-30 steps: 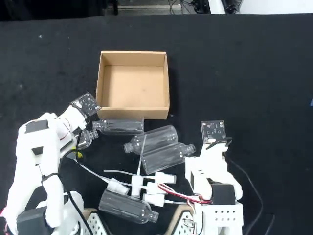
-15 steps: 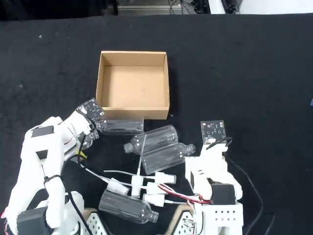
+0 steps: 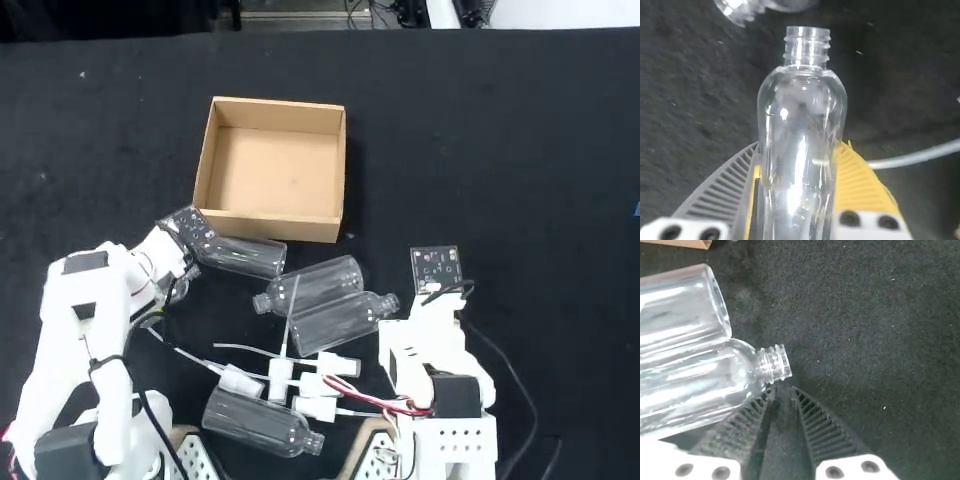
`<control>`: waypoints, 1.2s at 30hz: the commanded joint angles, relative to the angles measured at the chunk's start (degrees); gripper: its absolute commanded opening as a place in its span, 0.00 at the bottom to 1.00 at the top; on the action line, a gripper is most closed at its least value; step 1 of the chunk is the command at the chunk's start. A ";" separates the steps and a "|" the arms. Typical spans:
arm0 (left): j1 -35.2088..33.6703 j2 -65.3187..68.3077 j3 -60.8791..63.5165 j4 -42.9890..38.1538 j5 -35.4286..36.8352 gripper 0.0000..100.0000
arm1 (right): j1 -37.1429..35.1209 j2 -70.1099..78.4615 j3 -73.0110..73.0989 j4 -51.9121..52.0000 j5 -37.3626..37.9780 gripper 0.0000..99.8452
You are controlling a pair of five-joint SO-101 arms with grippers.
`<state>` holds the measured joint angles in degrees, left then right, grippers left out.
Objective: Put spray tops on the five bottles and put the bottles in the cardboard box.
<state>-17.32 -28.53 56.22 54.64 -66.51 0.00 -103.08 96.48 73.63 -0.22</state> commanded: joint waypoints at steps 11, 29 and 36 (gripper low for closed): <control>-24.92 0.00 -23.16 20.04 0.79 0.07 | -0.97 -5.41 -0.04 1.23 0.09 0.01; -46.29 25.41 -28.70 11.60 11.78 0.28 | -1.14 -5.41 -0.04 1.23 -0.26 0.01; -43.03 28.57 -45.49 30.15 5.98 0.28 | -1.05 -5.41 -0.04 1.23 0.00 0.01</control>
<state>-62.95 -0.22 21.85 74.24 -56.75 0.00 -103.08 96.48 73.63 -0.22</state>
